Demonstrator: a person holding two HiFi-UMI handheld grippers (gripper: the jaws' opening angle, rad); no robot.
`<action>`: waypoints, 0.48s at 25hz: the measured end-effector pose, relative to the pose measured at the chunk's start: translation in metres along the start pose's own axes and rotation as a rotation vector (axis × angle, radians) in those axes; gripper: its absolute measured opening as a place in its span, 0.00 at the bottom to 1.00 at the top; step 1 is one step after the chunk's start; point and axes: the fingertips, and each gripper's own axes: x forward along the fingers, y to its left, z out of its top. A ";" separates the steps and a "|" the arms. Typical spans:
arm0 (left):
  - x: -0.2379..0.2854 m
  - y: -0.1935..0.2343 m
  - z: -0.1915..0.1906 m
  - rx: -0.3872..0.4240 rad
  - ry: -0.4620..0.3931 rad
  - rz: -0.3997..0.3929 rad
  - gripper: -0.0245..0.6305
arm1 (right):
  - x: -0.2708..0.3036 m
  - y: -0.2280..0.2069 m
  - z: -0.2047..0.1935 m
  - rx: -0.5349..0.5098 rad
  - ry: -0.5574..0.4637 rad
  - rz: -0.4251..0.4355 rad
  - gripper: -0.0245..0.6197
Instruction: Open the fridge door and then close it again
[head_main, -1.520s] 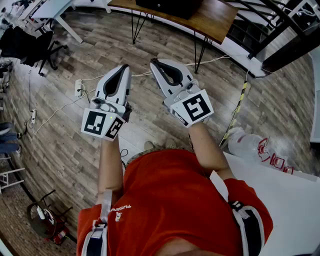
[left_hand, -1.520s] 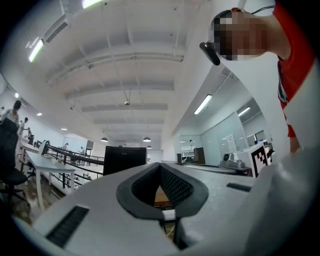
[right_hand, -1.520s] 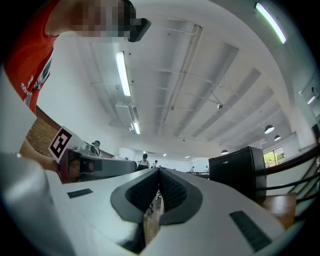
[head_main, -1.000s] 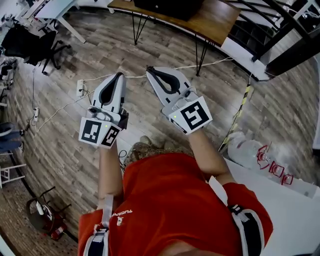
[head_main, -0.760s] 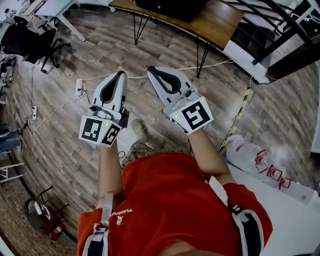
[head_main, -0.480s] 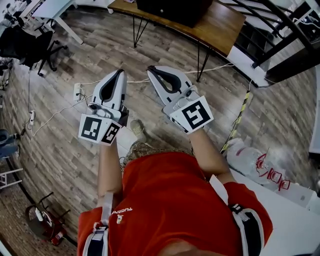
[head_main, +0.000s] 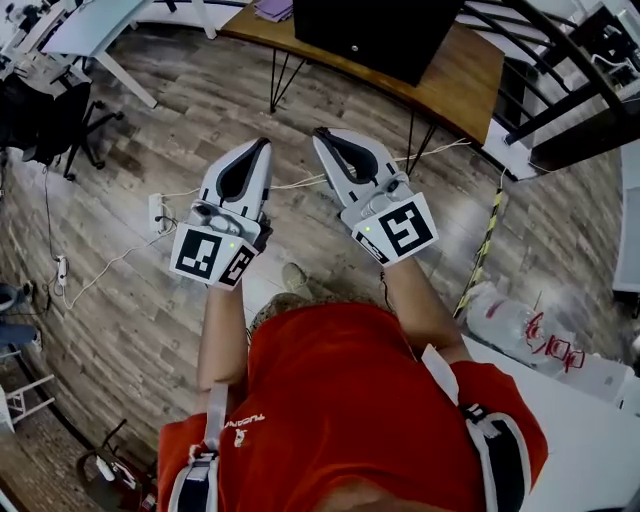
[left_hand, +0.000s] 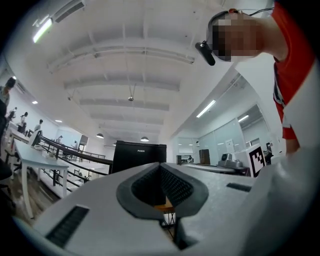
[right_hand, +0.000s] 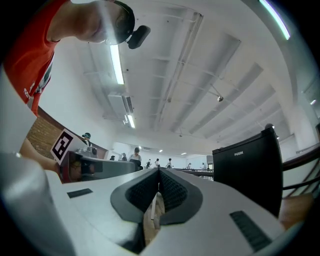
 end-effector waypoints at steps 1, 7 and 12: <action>0.002 0.011 0.000 -0.002 0.003 -0.016 0.05 | 0.013 0.000 -0.003 -0.003 0.004 -0.011 0.08; 0.014 0.073 -0.005 -0.021 0.016 -0.068 0.05 | 0.072 -0.002 -0.018 -0.023 0.038 -0.048 0.08; 0.025 0.116 -0.009 -0.043 0.012 -0.057 0.05 | 0.097 -0.016 -0.029 -0.038 0.064 -0.068 0.08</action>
